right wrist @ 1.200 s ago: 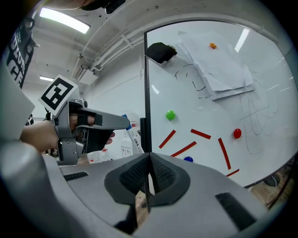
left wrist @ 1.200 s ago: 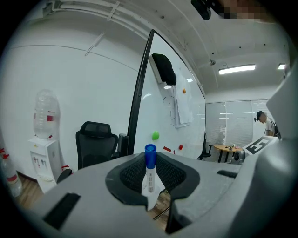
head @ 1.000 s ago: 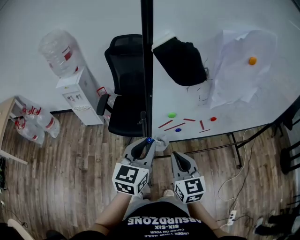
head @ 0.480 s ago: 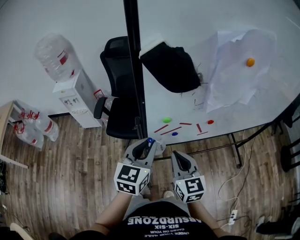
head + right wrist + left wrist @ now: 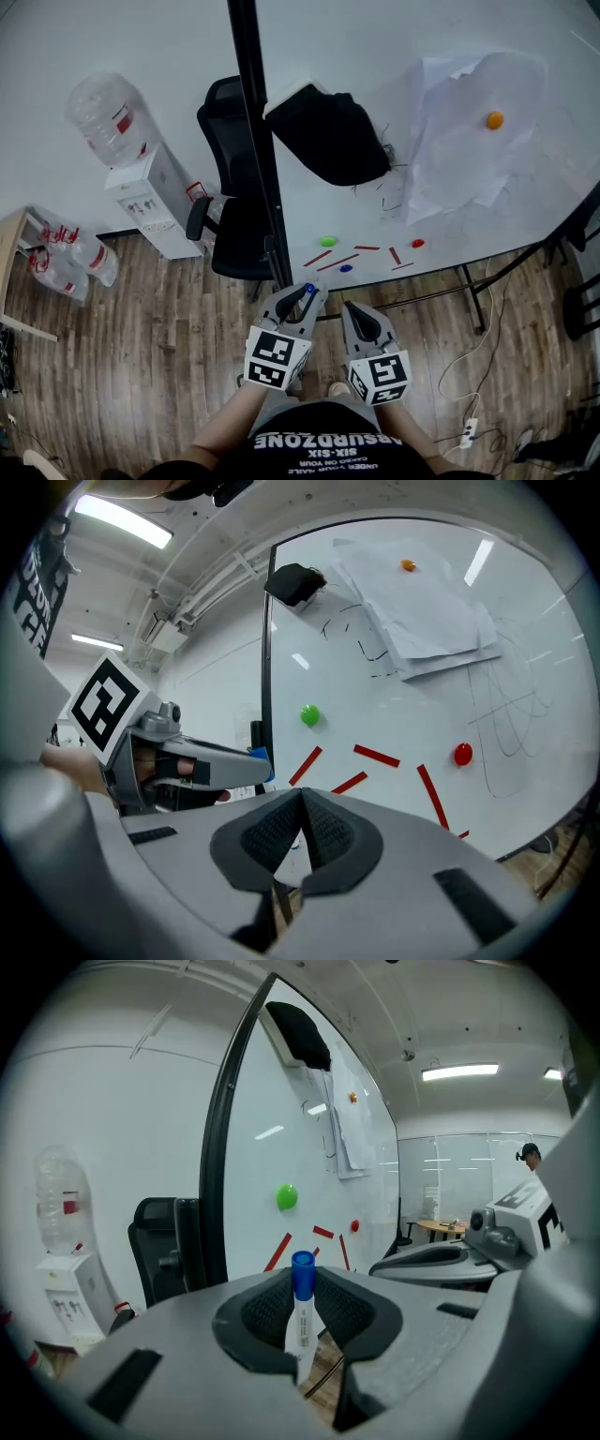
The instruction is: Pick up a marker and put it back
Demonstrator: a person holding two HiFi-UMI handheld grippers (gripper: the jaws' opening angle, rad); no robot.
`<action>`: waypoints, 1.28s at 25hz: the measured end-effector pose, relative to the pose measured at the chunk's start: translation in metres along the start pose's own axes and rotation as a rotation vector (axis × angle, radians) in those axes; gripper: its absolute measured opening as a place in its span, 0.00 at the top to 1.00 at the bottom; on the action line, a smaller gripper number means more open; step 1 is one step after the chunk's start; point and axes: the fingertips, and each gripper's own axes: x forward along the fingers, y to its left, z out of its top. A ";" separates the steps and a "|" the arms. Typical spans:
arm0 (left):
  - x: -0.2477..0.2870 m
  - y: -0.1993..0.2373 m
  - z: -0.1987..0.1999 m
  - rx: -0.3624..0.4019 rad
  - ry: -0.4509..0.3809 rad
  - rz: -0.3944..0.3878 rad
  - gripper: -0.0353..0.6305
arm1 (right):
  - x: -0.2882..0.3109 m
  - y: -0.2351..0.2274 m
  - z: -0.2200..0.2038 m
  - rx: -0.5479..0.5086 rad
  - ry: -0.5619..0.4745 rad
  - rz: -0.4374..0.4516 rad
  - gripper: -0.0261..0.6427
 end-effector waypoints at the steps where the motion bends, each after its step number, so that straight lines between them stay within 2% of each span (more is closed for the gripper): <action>1: 0.002 -0.001 -0.002 0.005 0.009 -0.002 0.84 | -0.001 -0.002 0.000 0.001 -0.001 -0.004 0.97; 7: 0.014 -0.006 -0.021 0.019 0.060 -0.018 0.84 | -0.008 -0.008 -0.005 0.010 0.005 -0.024 0.97; 21: 0.034 -0.014 -0.060 0.081 0.185 -0.030 0.84 | -0.012 -0.008 -0.010 0.018 0.024 -0.010 0.97; 32: 0.045 -0.021 -0.082 0.094 0.219 -0.045 0.84 | -0.017 -0.010 -0.016 0.024 0.040 -0.008 0.97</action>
